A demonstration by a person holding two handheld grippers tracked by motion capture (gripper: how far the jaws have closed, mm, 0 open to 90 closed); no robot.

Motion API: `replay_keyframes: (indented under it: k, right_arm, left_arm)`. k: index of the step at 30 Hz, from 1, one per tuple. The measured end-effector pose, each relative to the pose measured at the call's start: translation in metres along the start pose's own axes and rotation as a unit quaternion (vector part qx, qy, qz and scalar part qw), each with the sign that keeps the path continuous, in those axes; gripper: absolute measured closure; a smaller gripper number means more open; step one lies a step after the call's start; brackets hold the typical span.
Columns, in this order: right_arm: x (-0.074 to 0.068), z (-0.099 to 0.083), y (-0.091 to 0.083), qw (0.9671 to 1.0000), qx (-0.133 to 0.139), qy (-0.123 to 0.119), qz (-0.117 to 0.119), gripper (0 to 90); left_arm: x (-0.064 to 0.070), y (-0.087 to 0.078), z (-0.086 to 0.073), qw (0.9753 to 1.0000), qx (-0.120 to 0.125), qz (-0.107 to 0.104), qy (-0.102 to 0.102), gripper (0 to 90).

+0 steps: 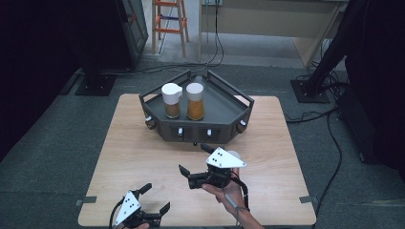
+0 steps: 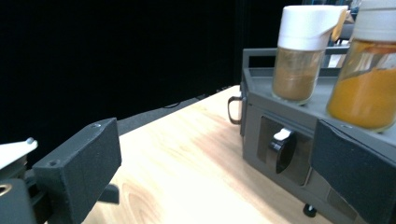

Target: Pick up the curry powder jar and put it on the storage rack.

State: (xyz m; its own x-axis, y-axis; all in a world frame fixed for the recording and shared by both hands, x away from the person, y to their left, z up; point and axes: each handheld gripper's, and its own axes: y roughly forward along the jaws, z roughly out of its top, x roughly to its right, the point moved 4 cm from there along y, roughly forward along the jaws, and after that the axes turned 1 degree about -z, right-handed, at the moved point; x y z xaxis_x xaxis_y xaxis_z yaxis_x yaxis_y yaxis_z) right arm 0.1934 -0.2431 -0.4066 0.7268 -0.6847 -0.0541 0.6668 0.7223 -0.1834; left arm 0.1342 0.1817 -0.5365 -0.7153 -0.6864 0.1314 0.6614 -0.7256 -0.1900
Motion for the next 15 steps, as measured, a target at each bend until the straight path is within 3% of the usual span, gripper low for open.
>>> replay_keyframes:
  k: [15]
  right_arm:
    - [-0.009, -0.026, -0.011, 0.9999, -0.007, 0.005, 0.012, 2.1]
  left_arm:
    - [-0.001, -0.001, 0.000, 1.0000, 0.001, 0.004, 0.001, 1.2]
